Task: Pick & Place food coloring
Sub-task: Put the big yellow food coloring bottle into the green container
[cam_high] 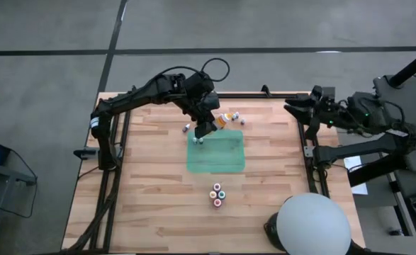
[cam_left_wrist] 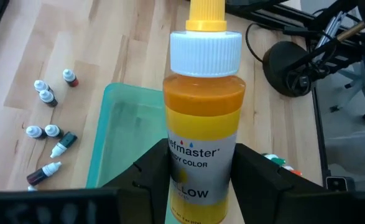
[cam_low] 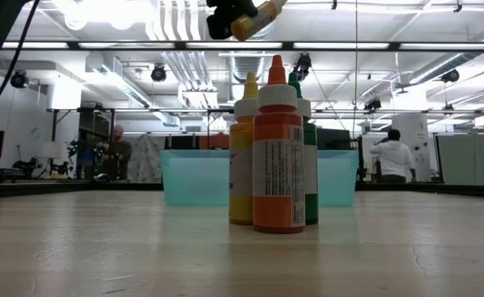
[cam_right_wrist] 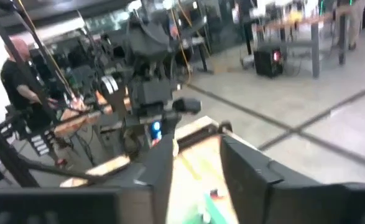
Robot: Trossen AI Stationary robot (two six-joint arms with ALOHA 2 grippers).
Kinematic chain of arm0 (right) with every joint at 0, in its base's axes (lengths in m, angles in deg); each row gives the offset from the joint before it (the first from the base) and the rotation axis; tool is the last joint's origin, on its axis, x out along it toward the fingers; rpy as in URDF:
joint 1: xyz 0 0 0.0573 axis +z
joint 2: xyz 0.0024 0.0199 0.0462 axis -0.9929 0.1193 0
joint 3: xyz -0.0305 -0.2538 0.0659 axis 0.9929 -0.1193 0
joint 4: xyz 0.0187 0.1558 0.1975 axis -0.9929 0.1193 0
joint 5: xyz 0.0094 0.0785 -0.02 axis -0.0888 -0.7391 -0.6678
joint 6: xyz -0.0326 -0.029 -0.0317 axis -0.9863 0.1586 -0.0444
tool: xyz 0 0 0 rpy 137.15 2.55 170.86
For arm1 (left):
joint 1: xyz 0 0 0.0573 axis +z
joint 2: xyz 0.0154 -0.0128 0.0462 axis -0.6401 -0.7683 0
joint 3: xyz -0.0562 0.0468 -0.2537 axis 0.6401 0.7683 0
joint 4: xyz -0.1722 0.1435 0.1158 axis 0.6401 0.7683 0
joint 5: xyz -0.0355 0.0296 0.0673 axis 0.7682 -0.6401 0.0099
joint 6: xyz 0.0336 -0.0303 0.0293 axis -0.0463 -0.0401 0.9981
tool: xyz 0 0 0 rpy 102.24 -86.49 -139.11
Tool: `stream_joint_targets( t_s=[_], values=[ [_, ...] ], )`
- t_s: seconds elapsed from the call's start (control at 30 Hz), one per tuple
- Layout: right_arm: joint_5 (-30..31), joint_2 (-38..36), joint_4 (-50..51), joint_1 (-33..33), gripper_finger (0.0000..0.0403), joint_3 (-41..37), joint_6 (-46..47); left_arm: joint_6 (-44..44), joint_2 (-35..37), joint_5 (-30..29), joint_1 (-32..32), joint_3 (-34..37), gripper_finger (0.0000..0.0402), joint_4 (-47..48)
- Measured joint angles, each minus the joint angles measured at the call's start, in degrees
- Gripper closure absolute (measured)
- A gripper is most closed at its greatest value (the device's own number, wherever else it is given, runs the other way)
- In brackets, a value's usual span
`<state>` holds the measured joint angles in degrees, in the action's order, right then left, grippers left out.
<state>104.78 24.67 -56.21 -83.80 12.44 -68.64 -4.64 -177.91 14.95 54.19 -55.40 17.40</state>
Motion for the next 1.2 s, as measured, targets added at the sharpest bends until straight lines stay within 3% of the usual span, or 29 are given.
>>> stream_joint_targets(
  t_s=[0.23, 0.47, 0.73, 1.2],
  values=[
    [-0.63, 6.81, 9.55, -0.01, 0.0157, 8.52, 2.24, 0.64, 0.02, 0.0, 0.0, -0.49, 0.0275, 0.07],
    [-9.57, 14.5, 14.65, -0.2, 0.0098, 15.66, -0.08, 1.87, 0.0, 2.49, -0.01, -0.49, 0.0275, 0.43],
    [-14.04, 21.83, 20.63, -1.38, 0.0086, 21.76, -3.5, 6.12, 0.0, 4.74, -0.02, -2.77, 0.0275, 2.29],
    [-24.84, 30.14, 20.74, -6.64, 0.0092, 25.48, -7.12, 10.76, 0.0, 6.14, -0.26, -6.04, 0.0275, 2.61]
  ],
)
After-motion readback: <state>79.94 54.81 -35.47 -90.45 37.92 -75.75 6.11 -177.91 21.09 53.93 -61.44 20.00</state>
